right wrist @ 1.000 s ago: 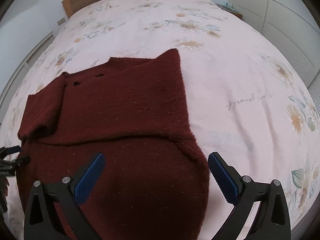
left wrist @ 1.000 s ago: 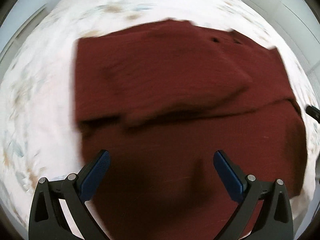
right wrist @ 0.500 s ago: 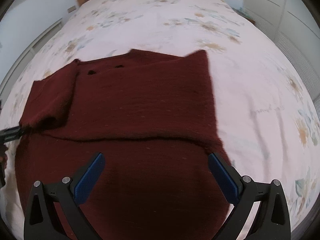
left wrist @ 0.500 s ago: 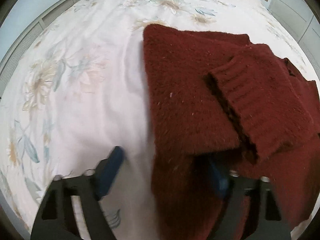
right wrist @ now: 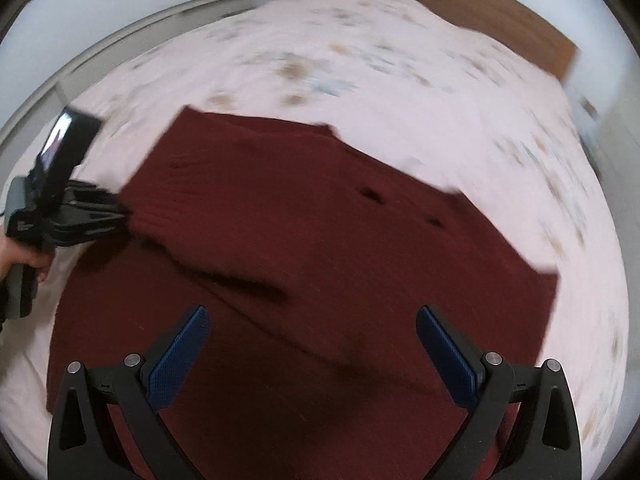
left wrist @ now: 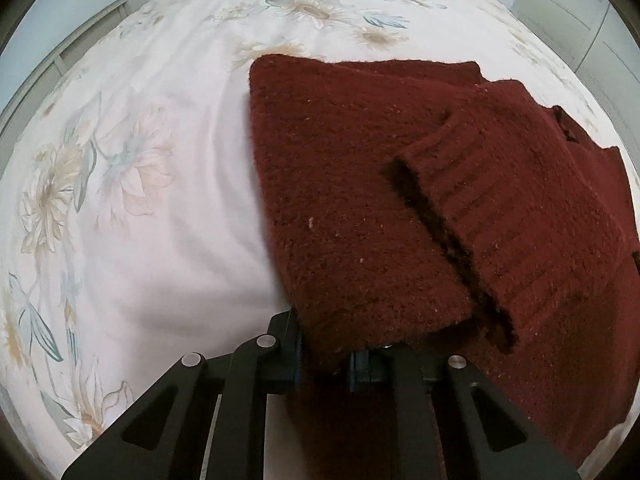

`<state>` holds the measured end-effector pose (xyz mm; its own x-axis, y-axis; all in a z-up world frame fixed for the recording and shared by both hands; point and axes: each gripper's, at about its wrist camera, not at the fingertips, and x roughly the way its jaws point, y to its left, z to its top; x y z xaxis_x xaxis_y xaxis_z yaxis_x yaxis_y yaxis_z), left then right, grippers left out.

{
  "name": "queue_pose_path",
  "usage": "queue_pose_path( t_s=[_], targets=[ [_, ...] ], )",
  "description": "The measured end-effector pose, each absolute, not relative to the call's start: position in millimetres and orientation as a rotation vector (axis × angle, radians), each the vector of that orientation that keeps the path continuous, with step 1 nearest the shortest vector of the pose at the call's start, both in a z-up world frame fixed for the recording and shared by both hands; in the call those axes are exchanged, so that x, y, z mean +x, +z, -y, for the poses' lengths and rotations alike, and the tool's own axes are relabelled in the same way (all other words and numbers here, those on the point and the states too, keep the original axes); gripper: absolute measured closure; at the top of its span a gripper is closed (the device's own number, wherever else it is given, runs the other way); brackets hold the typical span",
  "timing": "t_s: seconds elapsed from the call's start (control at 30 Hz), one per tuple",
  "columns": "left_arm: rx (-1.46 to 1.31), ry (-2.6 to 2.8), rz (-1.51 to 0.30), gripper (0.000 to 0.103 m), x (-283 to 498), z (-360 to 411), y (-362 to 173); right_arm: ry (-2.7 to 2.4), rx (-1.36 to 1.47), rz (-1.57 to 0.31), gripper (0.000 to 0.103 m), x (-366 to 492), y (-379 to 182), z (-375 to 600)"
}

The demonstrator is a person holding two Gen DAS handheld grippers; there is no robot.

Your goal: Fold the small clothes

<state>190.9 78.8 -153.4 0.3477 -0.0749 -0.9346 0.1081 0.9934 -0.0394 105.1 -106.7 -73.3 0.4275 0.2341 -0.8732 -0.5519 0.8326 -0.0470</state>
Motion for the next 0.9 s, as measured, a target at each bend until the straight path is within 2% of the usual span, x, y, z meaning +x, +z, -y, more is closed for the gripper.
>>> queue_pose_path(
  t_s=[0.4,0.57,0.63,0.67,0.7,0.73,0.8,0.87,0.9],
  targets=[
    [0.006,-0.136,-1.237,0.089,202,-92,-157,0.605,-0.549,-1.051,0.000,125,-108,19],
    [-0.008,-0.135,-1.239,0.089,203,-94,-157,0.592,-0.542,-1.061,0.001,138,-118,7],
    [-0.007,-0.136,-1.241,0.089,201,-96,-156,0.615,-0.506,-1.074,0.011,142,-118,7],
    [-0.007,-0.138,-1.241,0.089,199,-99,-155,0.628,-0.484,-1.083,0.023,143,-116,9],
    [-0.008,-0.140,-1.241,0.089,198,-103,-154,0.647,-0.453,-1.090,0.041,144,-115,11],
    [-0.008,-0.142,-1.240,0.089,196,-107,-153,0.665,-0.424,-1.091,0.051,145,-113,13],
    [-0.004,-0.144,-1.239,0.089,197,-108,-153,0.665,-0.402,-1.087,0.080,147,-112,16],
    [-0.002,-0.144,-1.238,0.089,192,-111,-155,0.669,-0.374,-1.096,0.090,150,-111,20],
    [-0.002,-0.143,-1.238,0.089,191,-111,-156,0.676,-0.345,-1.104,0.091,152,-110,24]
  ],
)
